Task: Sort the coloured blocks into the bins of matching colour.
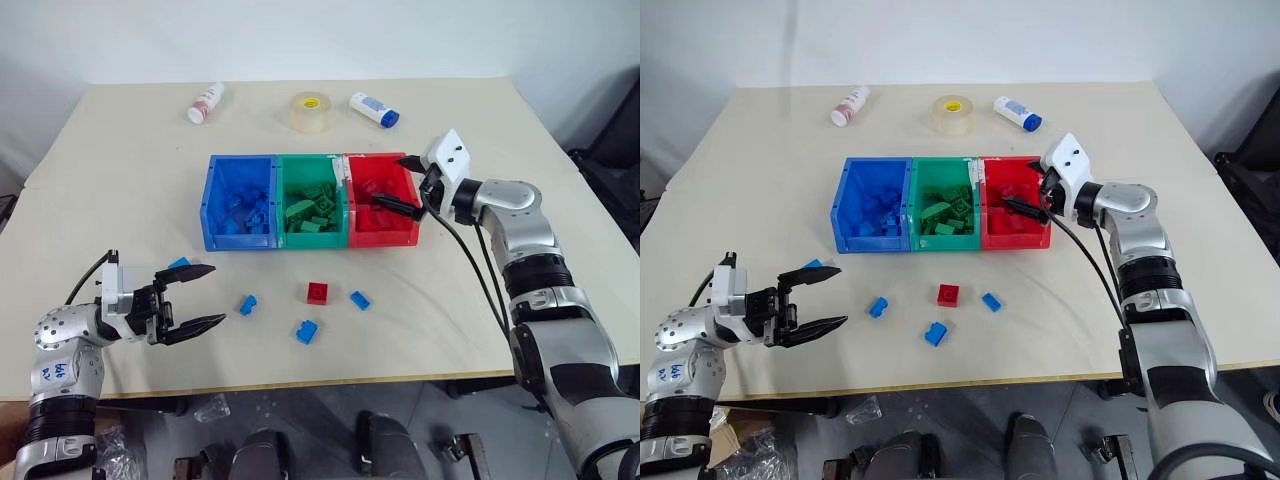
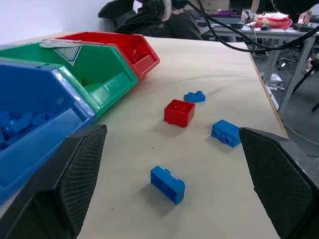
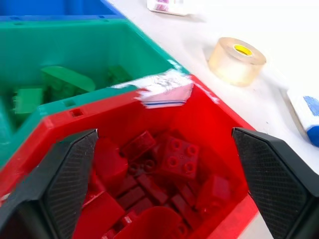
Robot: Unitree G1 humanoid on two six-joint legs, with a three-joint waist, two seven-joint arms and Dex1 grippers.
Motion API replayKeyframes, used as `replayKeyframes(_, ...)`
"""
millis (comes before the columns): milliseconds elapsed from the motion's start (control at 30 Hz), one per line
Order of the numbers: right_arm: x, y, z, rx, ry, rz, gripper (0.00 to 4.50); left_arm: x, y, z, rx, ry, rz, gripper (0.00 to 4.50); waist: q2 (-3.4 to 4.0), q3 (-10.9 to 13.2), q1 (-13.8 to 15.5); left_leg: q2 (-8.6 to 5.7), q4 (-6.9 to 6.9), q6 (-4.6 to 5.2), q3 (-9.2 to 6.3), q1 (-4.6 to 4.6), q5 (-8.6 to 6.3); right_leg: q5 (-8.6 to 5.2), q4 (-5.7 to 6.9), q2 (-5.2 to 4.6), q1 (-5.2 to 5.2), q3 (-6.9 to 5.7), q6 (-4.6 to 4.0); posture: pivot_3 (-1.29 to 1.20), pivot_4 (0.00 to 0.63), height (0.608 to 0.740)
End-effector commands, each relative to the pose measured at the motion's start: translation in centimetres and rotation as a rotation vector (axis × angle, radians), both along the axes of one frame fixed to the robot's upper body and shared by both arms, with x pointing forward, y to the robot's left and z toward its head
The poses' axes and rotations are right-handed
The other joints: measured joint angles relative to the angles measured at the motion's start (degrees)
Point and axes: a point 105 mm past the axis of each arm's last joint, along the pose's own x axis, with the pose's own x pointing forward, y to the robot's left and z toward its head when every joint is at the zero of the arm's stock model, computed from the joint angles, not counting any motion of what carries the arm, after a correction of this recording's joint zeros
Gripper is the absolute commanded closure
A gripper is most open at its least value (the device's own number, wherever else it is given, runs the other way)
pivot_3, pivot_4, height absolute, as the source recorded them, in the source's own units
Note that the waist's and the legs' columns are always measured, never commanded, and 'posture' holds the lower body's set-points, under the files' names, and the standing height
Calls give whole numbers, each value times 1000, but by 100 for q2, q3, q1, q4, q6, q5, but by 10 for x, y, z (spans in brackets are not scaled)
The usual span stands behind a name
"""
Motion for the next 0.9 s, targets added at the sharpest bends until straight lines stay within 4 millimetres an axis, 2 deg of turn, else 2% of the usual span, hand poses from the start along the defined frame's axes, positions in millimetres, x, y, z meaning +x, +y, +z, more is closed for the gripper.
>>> replayKeyframes(33,-21,-3,9,-7,-29,92,22,3,0,3,14,-21,-12,0,0,0,25,0,1,0,0,0,0,0,-1,0,0,0,0,0,150,740)
replayKeyframes(100,-34,-9,1,-32,-8,112,22,5,0,3,14,-19,-17,0,0,0,32,-1,2,0,0,0,0,0,-1,-1,2,0,1,0,150,740)
replayKeyframes(200,-65,-24,-18,-78,72,167,22,8,0,2,14,-14,-25,0,0,0,104,0,2,0,-5,0,0,0,-3,0,4,-2,0,0,150,740)
replayKeyframes(267,-79,-31,-24,-94,103,179,22,10,1,1,15,-12,-28,0,0,0,118,-1,2,1,-4,0,-1,0,-5,0,4,-2,0,0,150,740)
replayKeyframes(367,-107,-54,-36,-145,154,183,22,13,2,-1,17,-5,-31,0,0,0,155,-1,4,1,-1,2,-1,1,-5,0,4,0,1,0,150,740)
replayKeyframes(467,-130,-80,-40,-179,202,150,22,14,2,-2,15,-2,-32,0,0,0,173,-1,4,1,-2,4,-1,1,-5,-1,6,0,1,0,150,740)
replayKeyframes(600,-147,-96,-42,-206,250,110,22,14,1,-3,10,0,-36,0,-1,0,168,-1,7,2,-4,5,-2,1,-10,-1,11,-1,1,0,150,740)
replayKeyframes(767,-151,-91,-45,-213,268,119,22,14,-2,-5,6,5,-46,0,-1,0,165,1,7,2,-6,10,-1,1,-6,0,12,-1,1,0,150,740)
replayKeyframes(900,-146,-60,-54,-203,297,186,22,14,-4,-4,3,-5,-56,0,-2,0,168,1,8,2,-8,9,-1,1,-8,-1,12,-1,1,0,150,740)
